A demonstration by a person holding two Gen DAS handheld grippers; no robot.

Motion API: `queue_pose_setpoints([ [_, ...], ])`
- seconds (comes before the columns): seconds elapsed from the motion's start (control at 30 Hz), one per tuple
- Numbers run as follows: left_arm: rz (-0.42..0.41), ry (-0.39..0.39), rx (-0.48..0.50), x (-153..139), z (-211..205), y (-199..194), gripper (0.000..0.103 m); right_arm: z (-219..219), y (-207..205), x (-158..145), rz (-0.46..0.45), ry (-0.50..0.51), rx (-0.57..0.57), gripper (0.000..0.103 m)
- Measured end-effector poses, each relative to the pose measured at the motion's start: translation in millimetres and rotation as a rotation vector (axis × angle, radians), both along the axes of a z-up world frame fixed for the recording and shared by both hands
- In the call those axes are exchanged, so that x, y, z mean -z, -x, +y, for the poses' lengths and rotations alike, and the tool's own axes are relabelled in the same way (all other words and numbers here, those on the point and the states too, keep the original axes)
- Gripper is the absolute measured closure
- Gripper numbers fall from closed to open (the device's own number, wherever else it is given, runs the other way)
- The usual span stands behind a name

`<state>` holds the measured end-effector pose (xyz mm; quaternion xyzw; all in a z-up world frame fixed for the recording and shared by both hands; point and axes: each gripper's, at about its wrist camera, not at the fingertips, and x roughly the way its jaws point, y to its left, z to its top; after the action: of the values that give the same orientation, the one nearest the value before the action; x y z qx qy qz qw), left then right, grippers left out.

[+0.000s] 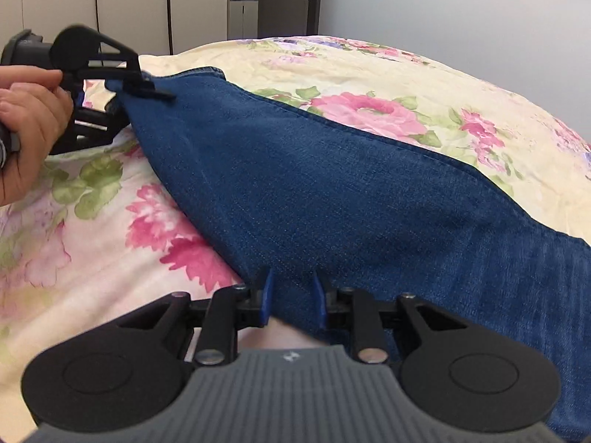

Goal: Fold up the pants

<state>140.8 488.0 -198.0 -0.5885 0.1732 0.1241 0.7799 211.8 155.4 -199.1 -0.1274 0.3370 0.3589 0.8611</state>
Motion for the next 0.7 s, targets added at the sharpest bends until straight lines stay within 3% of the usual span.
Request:
queue_pose_setpoints([
  [0.2, -0.024, -0.279, 0.115, -51, -47, -16, 0.088, -34, -7, -8, 0.092, -0.154, 0.096, 0.082],
  [0.4, -0.072, -0.613, 0.352, -83, -131, -39, 0.087, -83, -6, -17, 0.110, -0.246, 0.195, 0.081],
  [0.57, -0.074, -0.832, 0.586, -73, -213, -49, 0.087, -133, -15, -21, 0.134, -0.326, 0.322, 0.081],
  [0.63, -0.021, -0.943, 0.698, -57, -247, -55, 0.087, -155, -19, -22, 0.145, -0.360, 0.374, 0.081],
  [0.7, 0.104, -1.076, 0.804, -37, -281, -64, 0.085, -174, -22, -23, 0.151, -0.374, 0.411, 0.081],
])
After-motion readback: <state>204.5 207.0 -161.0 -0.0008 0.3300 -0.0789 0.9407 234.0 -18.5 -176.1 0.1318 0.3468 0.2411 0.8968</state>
